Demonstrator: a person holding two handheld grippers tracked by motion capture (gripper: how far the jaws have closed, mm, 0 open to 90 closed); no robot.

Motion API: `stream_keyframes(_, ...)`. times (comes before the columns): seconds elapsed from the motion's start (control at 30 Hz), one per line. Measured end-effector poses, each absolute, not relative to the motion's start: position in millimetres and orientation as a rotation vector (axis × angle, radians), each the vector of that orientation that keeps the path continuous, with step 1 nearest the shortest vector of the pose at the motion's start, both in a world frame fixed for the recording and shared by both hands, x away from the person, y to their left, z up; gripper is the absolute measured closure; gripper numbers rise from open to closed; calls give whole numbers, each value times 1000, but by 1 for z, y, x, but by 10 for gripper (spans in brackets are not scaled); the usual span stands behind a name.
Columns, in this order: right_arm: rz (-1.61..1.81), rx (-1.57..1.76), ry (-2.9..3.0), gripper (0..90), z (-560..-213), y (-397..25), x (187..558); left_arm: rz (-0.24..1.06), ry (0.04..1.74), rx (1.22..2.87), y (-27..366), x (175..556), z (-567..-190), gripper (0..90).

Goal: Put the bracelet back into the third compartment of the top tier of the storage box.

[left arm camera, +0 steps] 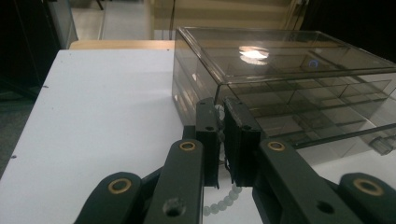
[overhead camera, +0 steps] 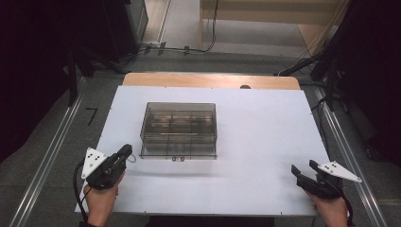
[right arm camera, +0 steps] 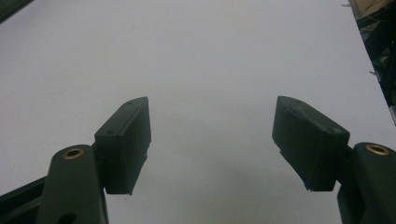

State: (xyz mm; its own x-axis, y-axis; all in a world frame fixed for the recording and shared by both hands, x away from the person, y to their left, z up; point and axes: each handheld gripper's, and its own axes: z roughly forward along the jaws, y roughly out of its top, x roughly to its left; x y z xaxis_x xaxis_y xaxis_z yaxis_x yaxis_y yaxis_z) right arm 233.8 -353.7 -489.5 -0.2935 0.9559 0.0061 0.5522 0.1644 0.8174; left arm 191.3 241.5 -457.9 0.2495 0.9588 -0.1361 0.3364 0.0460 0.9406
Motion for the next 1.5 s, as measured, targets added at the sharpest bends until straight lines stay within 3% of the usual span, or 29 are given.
stream_keyframes(1.5, 997, 1420, 1927, 264, -490, -353, 235, 788, 1166, 1471, 219, 191, -433, 847)
